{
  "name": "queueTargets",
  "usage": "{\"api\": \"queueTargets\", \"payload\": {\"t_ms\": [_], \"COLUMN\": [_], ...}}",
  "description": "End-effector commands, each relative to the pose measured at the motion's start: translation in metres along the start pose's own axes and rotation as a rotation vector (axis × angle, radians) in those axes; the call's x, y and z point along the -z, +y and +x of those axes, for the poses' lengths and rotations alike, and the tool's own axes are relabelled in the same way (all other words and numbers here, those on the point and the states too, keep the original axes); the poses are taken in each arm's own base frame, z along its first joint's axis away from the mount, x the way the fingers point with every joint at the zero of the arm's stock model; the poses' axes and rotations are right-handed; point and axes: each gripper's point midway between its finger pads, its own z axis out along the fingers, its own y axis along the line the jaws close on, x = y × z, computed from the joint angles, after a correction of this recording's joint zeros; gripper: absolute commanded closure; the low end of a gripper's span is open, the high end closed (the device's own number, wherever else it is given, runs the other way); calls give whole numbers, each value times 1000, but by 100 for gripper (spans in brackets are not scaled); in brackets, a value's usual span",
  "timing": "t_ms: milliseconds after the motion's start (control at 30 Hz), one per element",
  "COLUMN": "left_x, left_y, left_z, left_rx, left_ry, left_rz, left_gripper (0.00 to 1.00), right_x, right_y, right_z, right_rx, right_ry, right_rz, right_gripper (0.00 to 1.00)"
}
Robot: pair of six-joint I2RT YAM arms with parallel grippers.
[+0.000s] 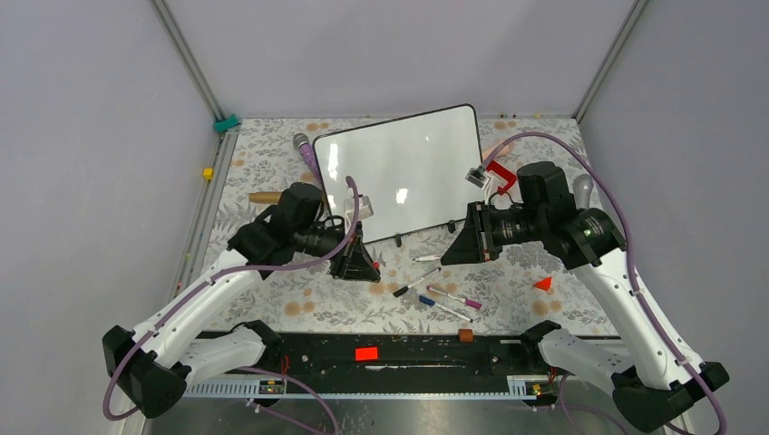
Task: Write a sentence on the whiteboard
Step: Place the pen cap at the center of the board.
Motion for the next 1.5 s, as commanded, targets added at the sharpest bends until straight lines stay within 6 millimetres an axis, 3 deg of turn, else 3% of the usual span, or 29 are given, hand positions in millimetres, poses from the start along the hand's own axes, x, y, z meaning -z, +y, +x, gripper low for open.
{"api": "queueTargets", "payload": {"t_ms": [0,133,233,567,800,1100,1200,1267,1467], "left_x": [-6,-19,-29,-55,-67,-72,-72,-67,-49], "left_y": [31,71,95,138,160,172,171,169,157], "left_z": [-12,5,22,74,85,94,98,98,88], "left_rx": [55,275,412,627,664,712,731,731,698], "left_ry": [-65,-37,-3,52,72,77,80,74,25], "left_rz": [-138,-272,-347,-422,-451,-484,-489,-505,-552], "left_gripper": [100,100,100,96,90,75,62,54,48], "right_x": [6,13,21,28,30,36,35,36,37], "right_y": [-31,-70,-86,-90,-87,-84,-84,-84,-83], "right_z": [-4,-7,-10,-11,-17,-17,-16,-15,-13], "right_rx": [-28,-111,-170,-307,-341,-340,-346,-348,-360], "right_ry": [-58,-125,-197,-335,-382,-435,-447,-451,-452], "right_rz": [197,414,515,537,527,518,506,504,504], "right_gripper": [100,100,100,100,100,100,100,100,100]}}
